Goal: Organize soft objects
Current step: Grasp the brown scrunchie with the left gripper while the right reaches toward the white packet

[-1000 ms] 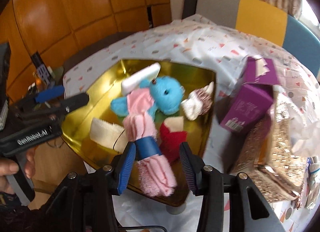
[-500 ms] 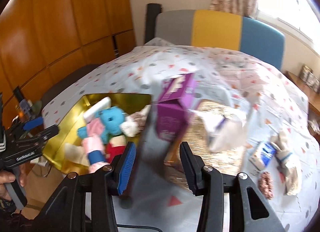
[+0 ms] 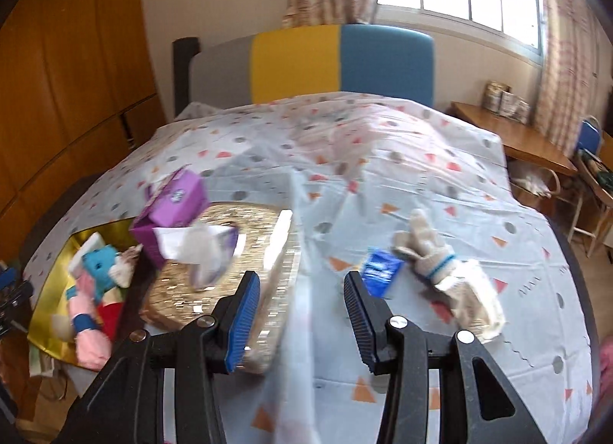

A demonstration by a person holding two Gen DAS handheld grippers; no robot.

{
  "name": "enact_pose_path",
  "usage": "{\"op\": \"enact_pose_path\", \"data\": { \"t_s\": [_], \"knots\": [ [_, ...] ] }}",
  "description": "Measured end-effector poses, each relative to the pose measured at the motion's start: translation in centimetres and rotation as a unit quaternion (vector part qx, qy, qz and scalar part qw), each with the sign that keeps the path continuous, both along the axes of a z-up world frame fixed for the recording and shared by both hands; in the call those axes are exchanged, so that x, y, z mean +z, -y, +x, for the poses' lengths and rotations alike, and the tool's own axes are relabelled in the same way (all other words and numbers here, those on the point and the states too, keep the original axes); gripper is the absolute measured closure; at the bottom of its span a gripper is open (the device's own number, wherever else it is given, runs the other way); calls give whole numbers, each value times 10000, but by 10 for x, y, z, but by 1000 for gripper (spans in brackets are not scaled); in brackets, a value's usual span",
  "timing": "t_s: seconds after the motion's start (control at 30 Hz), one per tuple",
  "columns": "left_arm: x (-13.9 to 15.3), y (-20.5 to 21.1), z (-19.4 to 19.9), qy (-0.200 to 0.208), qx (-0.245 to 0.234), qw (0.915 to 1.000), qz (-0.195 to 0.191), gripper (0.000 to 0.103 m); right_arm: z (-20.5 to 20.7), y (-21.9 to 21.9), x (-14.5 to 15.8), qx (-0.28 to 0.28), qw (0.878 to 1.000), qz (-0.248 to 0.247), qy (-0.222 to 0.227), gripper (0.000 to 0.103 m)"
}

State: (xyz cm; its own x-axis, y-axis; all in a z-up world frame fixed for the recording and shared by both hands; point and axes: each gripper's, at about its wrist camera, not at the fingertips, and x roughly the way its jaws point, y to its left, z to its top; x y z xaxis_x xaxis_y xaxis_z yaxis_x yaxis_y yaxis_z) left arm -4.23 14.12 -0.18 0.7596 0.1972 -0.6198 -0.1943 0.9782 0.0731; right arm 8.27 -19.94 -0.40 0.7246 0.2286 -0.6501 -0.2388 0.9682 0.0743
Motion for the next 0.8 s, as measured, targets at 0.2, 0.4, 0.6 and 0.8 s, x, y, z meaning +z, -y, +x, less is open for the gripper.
{"op": "enact_pose_path", "data": {
  "t_s": [0.2, 0.4, 0.6, 0.8],
  "knots": [
    [6, 22, 6, 6, -320, 9994, 103, 21, 12, 53, -13, -674, 9977, -18, -4, 57],
    [11, 53, 13, -3, -720, 9970, 290, 21, 25, 96, -42, -1326, 9907, 167, -267, 57],
    [19, 87, 22, 38, -1124, 9928, 415, 21, 25, 115, -53, -1592, 9849, 448, -515, 57],
    [30, 129, 35, 108, -1707, 9838, 534, 21, 25, 124, -53, -1802, 9798, 593, -641, 57]
  ]
}}
